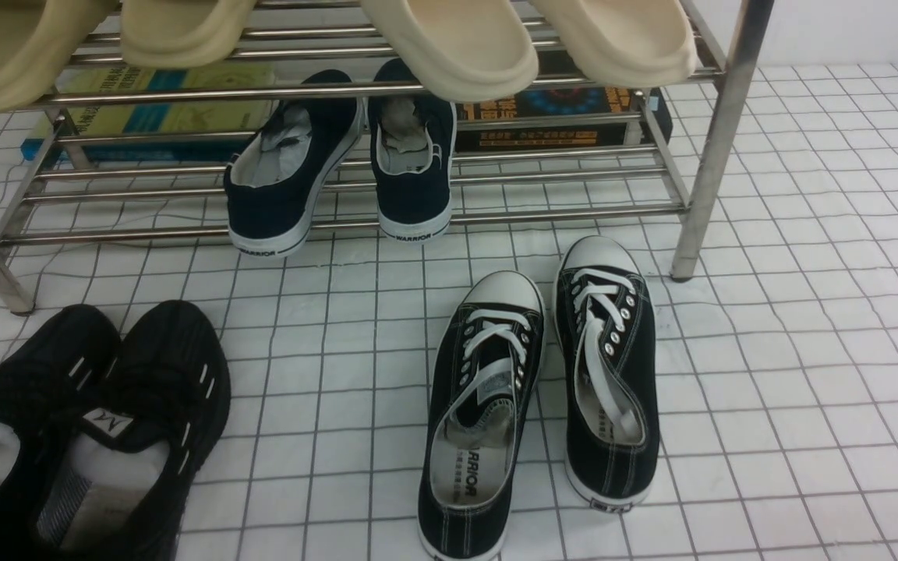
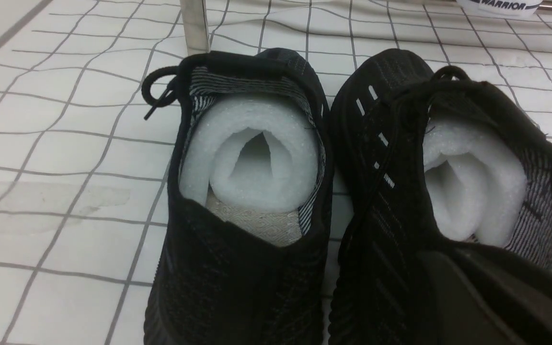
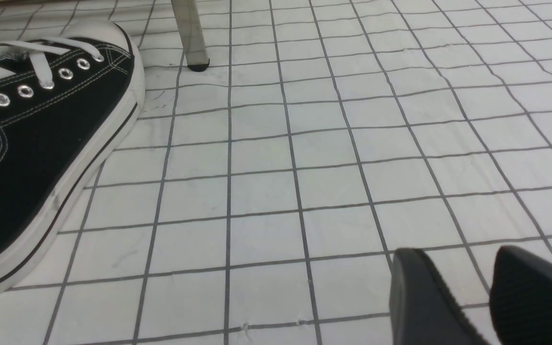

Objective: Take the shoes off the shelf with your hand from the white checkered tablecloth.

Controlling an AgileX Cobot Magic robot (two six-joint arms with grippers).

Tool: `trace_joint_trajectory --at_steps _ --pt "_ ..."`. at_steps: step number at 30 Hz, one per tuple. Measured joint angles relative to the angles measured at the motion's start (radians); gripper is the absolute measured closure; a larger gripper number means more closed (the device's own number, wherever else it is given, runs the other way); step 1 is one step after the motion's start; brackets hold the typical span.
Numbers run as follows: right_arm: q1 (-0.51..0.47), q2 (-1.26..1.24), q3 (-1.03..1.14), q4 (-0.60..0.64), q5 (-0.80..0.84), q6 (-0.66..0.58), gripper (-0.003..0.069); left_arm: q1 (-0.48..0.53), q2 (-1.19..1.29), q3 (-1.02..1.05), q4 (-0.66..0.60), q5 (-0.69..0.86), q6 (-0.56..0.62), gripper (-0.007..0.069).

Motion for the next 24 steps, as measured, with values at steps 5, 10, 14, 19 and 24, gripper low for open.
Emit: trace_joint_trajectory --at_steps 5,10,14,19,24 --pt "0.0 0.0 0.0 0.0 0.0 0.0 0.042 0.0 0.0 0.0 0.0 0.0 0.0 0.0582" --pt "0.0 0.0 0.0 0.0 0.0 0.0 0.042 0.0 0.0 0.0 0.0 0.0 0.0 0.058" --pt "0.0 0.0 0.0 0.0 0.0 0.0 0.042 0.0 0.0 0.0 0.0 0.0 0.0 0.0573" --pt "0.0 0.0 0.0 0.0 0.0 0.0 0.042 0.0 0.0 0.0 0.0 0.0 0.0 0.0571" --pt "0.0 0.0 0.0 0.0 0.0 0.0 0.042 0.0 0.0 0.0 0.0 0.0 0.0 0.0571"
